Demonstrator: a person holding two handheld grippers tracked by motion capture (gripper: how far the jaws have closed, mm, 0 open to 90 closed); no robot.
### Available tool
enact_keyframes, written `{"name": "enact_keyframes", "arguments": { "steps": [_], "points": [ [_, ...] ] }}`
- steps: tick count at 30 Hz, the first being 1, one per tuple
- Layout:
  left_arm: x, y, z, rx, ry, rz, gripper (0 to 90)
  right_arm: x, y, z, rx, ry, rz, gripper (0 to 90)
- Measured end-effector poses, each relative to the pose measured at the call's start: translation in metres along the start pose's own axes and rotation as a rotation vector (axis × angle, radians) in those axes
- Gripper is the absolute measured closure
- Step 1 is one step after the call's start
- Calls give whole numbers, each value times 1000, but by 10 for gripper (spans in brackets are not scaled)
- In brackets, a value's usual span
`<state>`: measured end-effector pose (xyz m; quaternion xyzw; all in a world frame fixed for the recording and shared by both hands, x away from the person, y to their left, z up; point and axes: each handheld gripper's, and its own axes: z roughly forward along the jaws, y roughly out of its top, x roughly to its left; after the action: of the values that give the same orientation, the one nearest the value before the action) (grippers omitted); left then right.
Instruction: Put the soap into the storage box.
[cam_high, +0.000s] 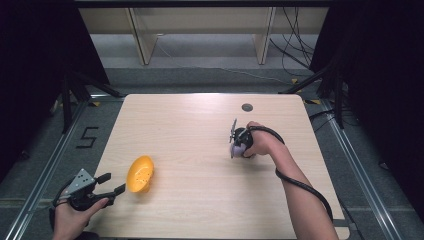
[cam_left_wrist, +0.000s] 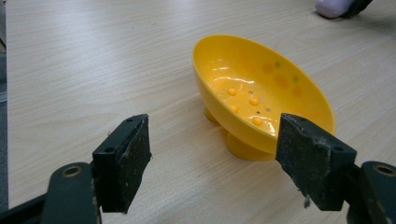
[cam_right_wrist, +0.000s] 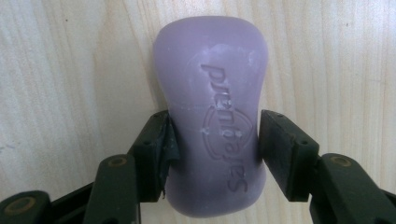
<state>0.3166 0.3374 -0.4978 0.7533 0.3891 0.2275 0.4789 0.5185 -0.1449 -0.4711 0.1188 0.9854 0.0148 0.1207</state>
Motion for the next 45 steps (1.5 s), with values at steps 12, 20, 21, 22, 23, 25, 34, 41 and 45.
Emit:
{"name": "enact_keyframes", "arguments": {
  "steps": [12,20,21,22,23,25,34,41,45],
  "points": [
    [0,0,0,0,-1,2,254,-1,6,2,13,-5,-43,487],
    [-2,0,-1,18,19,-22,254,2,4,1,-8,-1,-4,497],
    [-2,0,-1,18,19,-19,254,3,4,1,-7,1,0,499],
    [-2,0,-1,18,20,-22,254,3,4,1,-9,1,-2,499],
    [-2,0,-1,19,20,-19,254,6,4,-1,4,3,26,500],
    [-2,0,-1,19,21,-21,254,5,4,0,-7,-3,8,501],
    [-2,-1,-1,12,19,-34,254,4,1,0,-27,-2,0,502],
    [-2,-1,-1,21,25,-23,254,8,-1,-1,-34,-9,11,503],
    [-3,-1,-1,18,28,-43,254,9,-1,-3,-43,-19,-1,504]
  ]
}}
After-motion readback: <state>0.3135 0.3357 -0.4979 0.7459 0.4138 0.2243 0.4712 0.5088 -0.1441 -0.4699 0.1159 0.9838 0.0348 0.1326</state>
